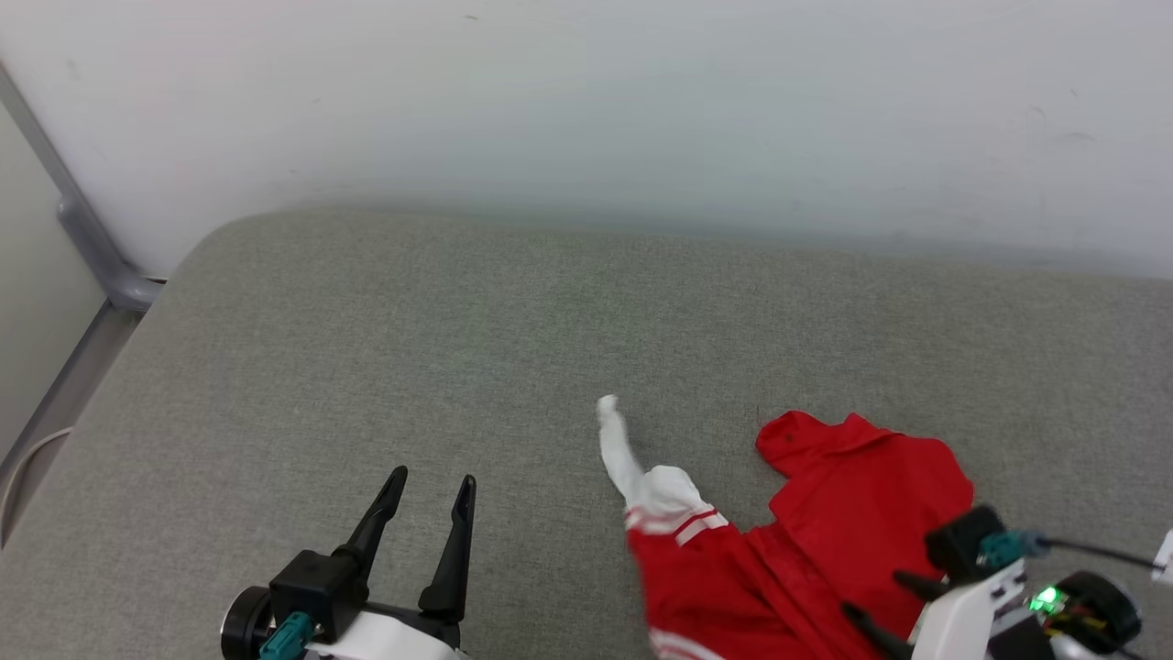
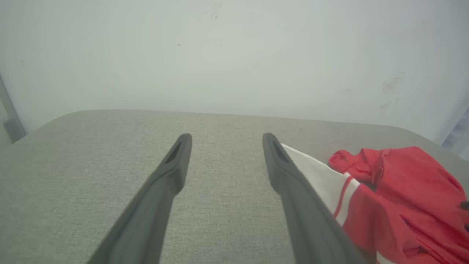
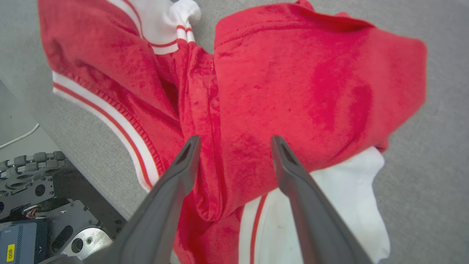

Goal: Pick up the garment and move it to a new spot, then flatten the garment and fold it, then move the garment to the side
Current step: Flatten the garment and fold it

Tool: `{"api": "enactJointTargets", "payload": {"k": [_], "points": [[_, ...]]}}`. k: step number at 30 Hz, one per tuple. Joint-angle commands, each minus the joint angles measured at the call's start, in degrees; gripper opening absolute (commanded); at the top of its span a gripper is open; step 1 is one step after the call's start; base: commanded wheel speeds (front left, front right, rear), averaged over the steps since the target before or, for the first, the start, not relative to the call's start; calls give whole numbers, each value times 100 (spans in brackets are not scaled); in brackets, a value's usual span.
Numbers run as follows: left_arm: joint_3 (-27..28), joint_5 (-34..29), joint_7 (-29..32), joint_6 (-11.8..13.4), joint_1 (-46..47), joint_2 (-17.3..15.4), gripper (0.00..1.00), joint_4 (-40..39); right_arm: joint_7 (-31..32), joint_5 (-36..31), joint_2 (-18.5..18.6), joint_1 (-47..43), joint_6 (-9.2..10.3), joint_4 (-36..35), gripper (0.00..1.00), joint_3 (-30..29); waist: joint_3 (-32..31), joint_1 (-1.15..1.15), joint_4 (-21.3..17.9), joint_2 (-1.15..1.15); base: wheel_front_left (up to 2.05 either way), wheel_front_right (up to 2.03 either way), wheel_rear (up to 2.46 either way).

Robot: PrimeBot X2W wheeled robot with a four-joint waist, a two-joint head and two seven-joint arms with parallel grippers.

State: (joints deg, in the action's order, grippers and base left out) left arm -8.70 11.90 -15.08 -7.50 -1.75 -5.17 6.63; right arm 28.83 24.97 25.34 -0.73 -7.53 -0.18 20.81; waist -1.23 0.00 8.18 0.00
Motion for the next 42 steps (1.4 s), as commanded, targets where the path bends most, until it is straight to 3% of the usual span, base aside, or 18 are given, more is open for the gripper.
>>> {"api": "enactJointTargets", "payload": {"k": [1,8,12,16,22,33,35,36,42], "points": [[7,10,-13,6,57,-14,100,3,197,86,54,147,8,-167,100,-114,-8,0,15,0,0,0,0],[-58,37,-13,6,126,34,100,-4,1740,233,183,758,7,-546,100,-674,99,0,150,0,0,0,0],[-89,44,-13,6,236,46,100,-20,2711,242,63,1153,7,-340,100,-919,283,0,304,0,0,0,0],[-147,53,-13,6,341,59,100,-5,3301,105,-50,1583,6,96,100,-1093,533,0,510,0,0,0,0],[-254,73,-13,6,491,81,100,26,3394,-194,-93,1949,7,729,100,-1061,841,0,801,0,0,0,0],[-443,114,-14,6,709,131,100,88,2897,-299,-188,2071,6,1885,100,-918,1323,0,1352,0,0,0,0],[-468,123,-13,6,714,141,100,100,2748,-291,-181,2070,6,1992,23,-873,1354,0,1409,0,0,0,0],[-468,129,-13,6,713,143,100,105,2636,-293,-188,2116,6,2020,0,-867,1360,0,1426,0,0,0,0],[-482,125,-14,6,672,164,100,152,2063,-251,-241,2669,4,2147,0,-972,1274,0,1484,0,0,0,0]]}}
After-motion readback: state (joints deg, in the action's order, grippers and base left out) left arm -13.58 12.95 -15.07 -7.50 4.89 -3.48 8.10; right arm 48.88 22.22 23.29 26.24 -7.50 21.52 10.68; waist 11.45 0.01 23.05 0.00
